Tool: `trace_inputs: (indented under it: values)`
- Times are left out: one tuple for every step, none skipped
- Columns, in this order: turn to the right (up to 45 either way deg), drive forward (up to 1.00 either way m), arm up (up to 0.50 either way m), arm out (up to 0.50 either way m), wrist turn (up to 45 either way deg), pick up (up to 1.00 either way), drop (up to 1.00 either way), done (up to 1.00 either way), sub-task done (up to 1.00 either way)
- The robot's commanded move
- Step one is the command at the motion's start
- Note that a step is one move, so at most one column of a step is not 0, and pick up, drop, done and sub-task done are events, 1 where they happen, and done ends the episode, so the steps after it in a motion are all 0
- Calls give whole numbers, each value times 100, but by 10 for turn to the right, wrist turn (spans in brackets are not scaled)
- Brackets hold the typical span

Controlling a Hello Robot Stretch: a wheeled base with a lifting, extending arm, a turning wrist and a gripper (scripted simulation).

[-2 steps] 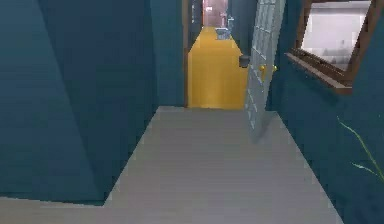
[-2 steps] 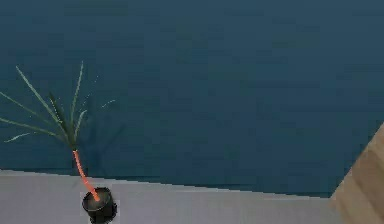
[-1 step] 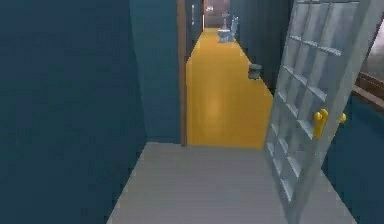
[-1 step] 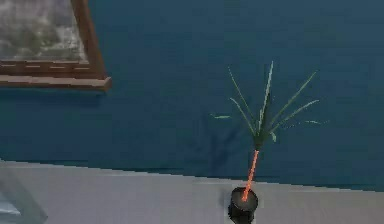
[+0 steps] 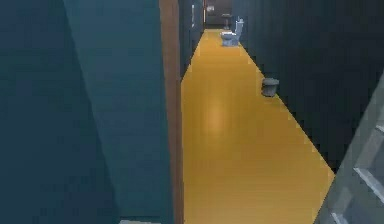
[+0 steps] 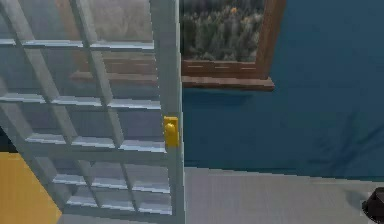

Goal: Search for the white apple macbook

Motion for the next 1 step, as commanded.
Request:
trace_inputs:
  values:
    - [30, 0, 0, 0, 0, 0, 0, 0, 0]
